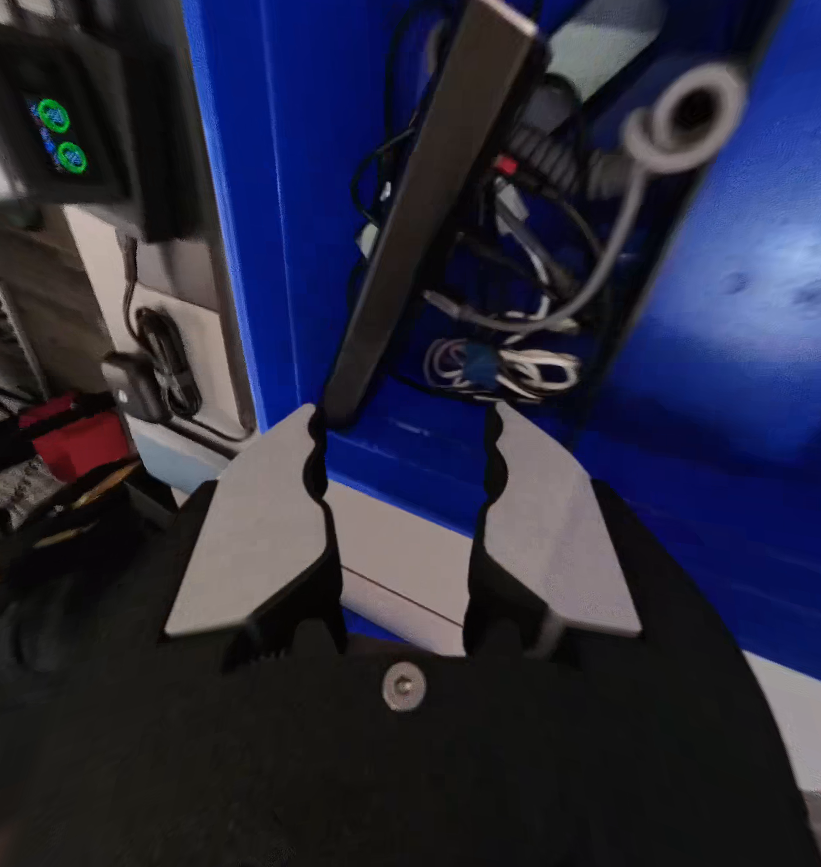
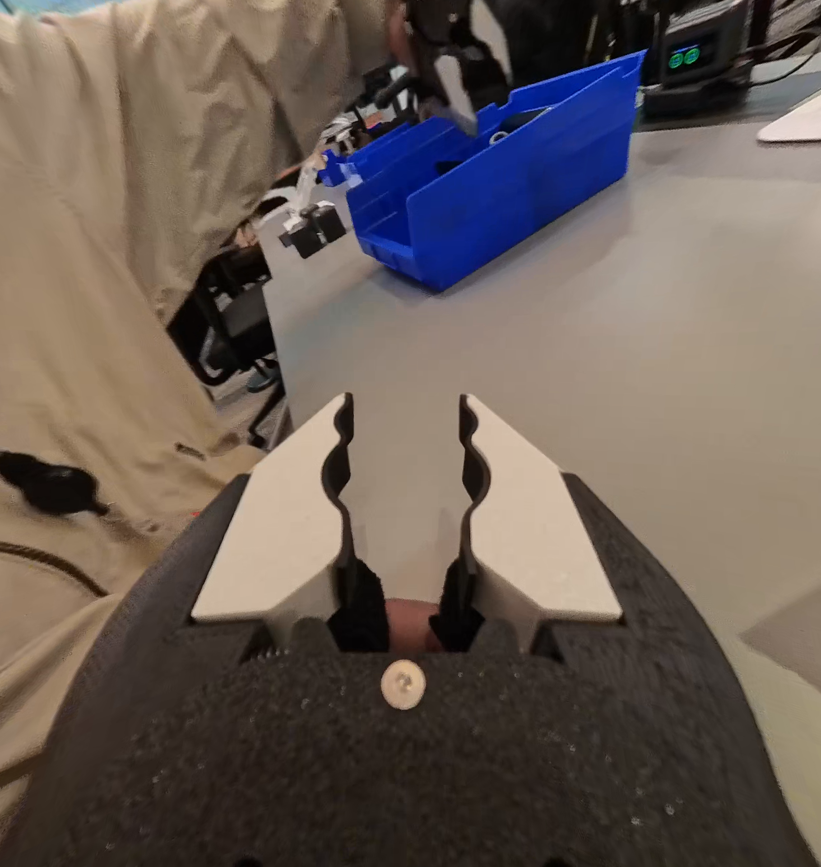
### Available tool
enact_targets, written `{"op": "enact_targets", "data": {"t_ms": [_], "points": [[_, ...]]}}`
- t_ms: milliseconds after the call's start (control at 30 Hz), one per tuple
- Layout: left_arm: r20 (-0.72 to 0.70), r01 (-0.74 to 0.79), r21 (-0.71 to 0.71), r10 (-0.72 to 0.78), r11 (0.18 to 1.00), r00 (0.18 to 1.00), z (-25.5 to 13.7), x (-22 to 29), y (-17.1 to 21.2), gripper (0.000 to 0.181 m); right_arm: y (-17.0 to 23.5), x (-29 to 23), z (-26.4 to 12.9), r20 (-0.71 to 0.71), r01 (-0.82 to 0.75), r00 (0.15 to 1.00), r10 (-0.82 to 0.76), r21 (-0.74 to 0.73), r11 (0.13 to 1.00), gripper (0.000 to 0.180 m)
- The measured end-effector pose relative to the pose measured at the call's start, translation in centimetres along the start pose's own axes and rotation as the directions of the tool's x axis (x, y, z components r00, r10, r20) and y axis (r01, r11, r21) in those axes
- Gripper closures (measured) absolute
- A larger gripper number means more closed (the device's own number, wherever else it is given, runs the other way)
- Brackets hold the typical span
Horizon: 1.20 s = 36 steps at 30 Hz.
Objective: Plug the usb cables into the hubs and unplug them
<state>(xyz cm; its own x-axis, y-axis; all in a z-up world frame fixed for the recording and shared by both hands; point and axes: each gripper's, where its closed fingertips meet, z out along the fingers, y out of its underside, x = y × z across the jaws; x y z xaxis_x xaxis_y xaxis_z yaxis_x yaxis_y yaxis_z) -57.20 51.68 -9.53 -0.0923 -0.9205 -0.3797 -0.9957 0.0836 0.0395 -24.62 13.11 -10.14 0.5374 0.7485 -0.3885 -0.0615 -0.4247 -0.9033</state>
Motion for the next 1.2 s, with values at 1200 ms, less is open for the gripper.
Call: {"op": "enact_targets", "data": {"t_ms": [1200], "points": [[0.775,-0.373,-0.523,0.610,0.766,0.166,-46.1,-6.0,-24.3,0.152,-19.3,0.6,-3.5,-0.291,0.209,0.945,-0.150,0.186,0.960,0.131]]}}
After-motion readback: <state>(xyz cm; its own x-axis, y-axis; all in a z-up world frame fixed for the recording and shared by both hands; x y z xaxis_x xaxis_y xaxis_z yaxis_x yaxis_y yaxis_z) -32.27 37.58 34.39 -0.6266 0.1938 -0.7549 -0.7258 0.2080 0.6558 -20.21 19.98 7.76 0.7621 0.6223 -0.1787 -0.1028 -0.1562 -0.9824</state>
